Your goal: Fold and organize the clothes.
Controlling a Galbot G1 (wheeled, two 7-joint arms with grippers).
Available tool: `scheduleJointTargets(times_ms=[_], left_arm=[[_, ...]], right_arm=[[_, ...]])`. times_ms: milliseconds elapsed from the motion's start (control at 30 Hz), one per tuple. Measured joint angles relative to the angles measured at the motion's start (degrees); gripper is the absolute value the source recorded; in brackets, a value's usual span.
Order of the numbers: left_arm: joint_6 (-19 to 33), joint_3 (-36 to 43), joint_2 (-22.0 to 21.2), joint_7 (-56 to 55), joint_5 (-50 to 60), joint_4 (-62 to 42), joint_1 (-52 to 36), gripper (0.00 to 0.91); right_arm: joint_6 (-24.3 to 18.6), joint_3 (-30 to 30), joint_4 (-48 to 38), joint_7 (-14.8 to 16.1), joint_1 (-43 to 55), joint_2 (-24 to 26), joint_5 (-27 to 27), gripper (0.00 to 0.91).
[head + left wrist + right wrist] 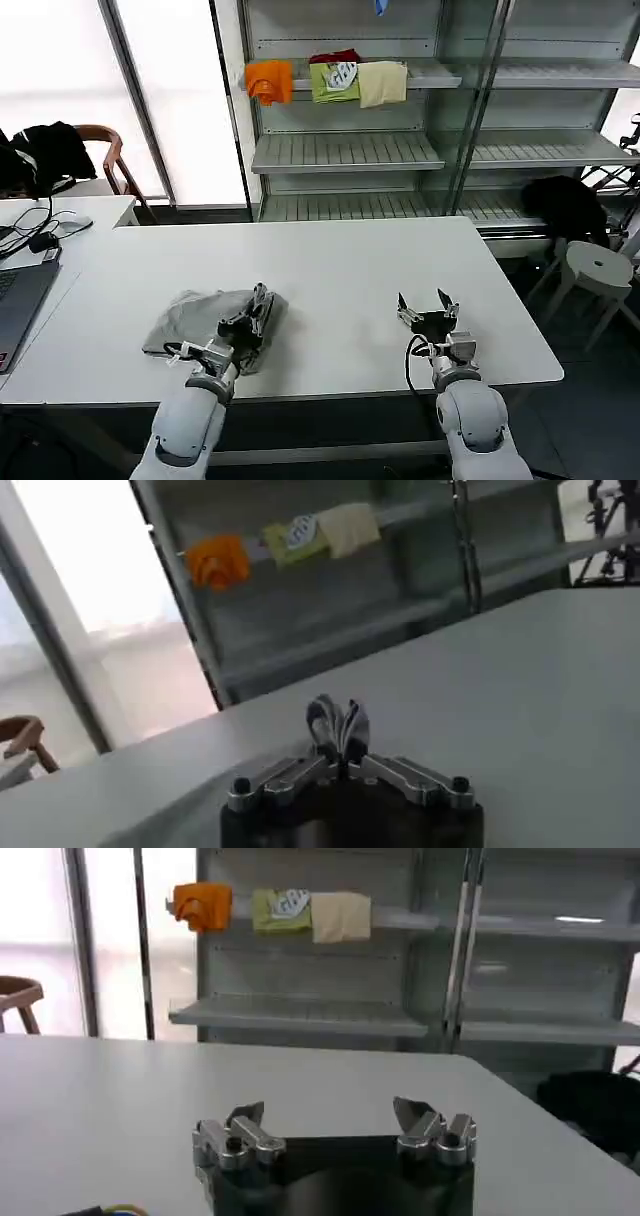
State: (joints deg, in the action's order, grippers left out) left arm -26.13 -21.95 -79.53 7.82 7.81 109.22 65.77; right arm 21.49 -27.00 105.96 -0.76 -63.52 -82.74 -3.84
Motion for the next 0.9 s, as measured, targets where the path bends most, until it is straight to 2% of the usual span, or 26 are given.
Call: scheduleJointTargets(times_ms=[467, 667, 900], left_arm=[[0.8, 1.2, -0.7, 0.9, -4.0, 3.5, 2.2, 0.907], [2.1, -5.3, 1.9, 1.4, -10.3, 5.6, 1.3, 0.907], [3.4, -15.1, 7.8, 2.8, -17.2, 0.5, 0.0, 0.907]], right_arm=[[0.3, -0.5, 1.0, -0.1, -0.6, 0.7, 0.1, 0.907], [0.6, -0.3, 1.4, 0.0, -0.6, 0.7, 0.3, 0.907], [0.9, 0.5, 1.4, 0.2, -0.2, 0.4, 1.0, 0.907]])
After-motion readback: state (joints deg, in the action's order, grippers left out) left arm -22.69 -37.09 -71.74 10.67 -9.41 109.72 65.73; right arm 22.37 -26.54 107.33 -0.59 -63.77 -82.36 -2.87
